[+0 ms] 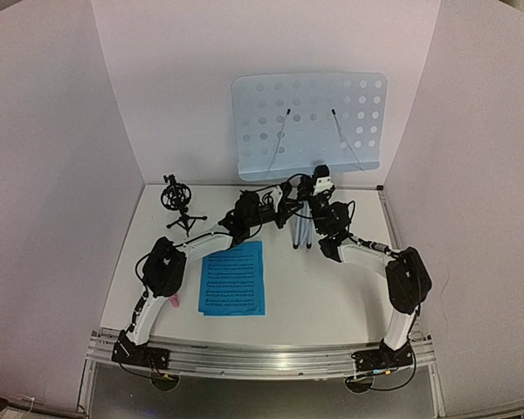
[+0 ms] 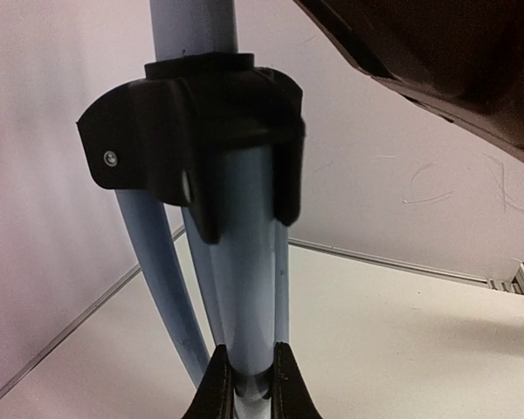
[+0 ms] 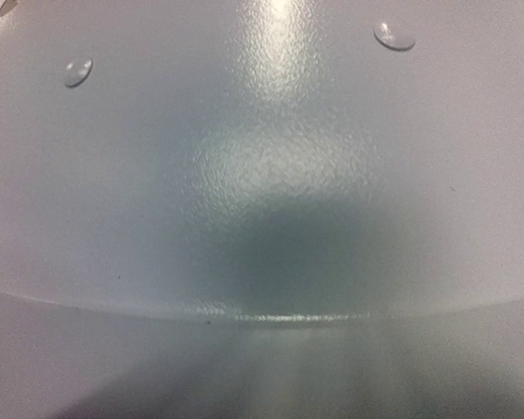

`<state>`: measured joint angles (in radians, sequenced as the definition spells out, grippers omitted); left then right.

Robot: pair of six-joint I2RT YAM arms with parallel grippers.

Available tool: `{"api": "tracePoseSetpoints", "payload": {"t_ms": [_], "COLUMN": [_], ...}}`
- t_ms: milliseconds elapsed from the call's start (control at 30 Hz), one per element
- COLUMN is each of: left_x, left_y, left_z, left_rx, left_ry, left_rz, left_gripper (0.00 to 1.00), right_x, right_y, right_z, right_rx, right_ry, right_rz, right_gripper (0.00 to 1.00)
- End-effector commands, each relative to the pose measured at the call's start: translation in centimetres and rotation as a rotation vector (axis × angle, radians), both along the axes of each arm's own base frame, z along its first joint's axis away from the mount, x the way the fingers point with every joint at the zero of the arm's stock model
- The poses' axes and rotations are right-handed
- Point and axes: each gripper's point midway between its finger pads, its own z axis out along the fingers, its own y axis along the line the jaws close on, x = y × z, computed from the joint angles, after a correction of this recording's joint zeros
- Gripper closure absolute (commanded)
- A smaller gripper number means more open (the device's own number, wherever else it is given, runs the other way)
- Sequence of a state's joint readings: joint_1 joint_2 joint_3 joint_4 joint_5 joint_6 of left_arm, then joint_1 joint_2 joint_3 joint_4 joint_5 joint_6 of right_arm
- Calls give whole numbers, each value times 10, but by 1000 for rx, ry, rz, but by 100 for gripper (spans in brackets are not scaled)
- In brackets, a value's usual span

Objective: Set up the instrument practice props

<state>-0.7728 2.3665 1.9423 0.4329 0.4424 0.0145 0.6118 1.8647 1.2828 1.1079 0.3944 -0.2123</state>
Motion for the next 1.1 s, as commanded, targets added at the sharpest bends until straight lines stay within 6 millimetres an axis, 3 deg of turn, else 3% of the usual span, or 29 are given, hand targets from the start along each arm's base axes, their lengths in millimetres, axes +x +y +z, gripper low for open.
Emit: {"api": "tracePoseSetpoints", "payload": {"t_ms": [0, 167, 500, 633, 800, 1067], "left_x": [5, -2, -9, -12, -12, -14], "left_y": [7, 8, 8, 10, 10, 8], "left_z": [16, 8, 3, 0, 6, 14], "left_rx": [16, 40, 71, 92, 87, 77], "left_ry": [-107, -90, -92, -126, -150, -161], "left_rz": [6, -20, -34, -40, -38, -46], "left_gripper": [100, 100, 100, 100, 100, 100], "right_x": [-60, -65, -54, -62, -69, -74], "right_y": [-12, -23, -13, -19, -22, -26], "right_z": [78, 46, 9, 8, 16, 9], "right_rx": [47, -25, -73, -59, -44, -56], "right_ry": [-220, -101, 17, 25, 23, 75], "right_rz": [89, 57, 84, 93, 108, 113], "right_gripper": [100, 100, 98, 85, 79, 65]}}
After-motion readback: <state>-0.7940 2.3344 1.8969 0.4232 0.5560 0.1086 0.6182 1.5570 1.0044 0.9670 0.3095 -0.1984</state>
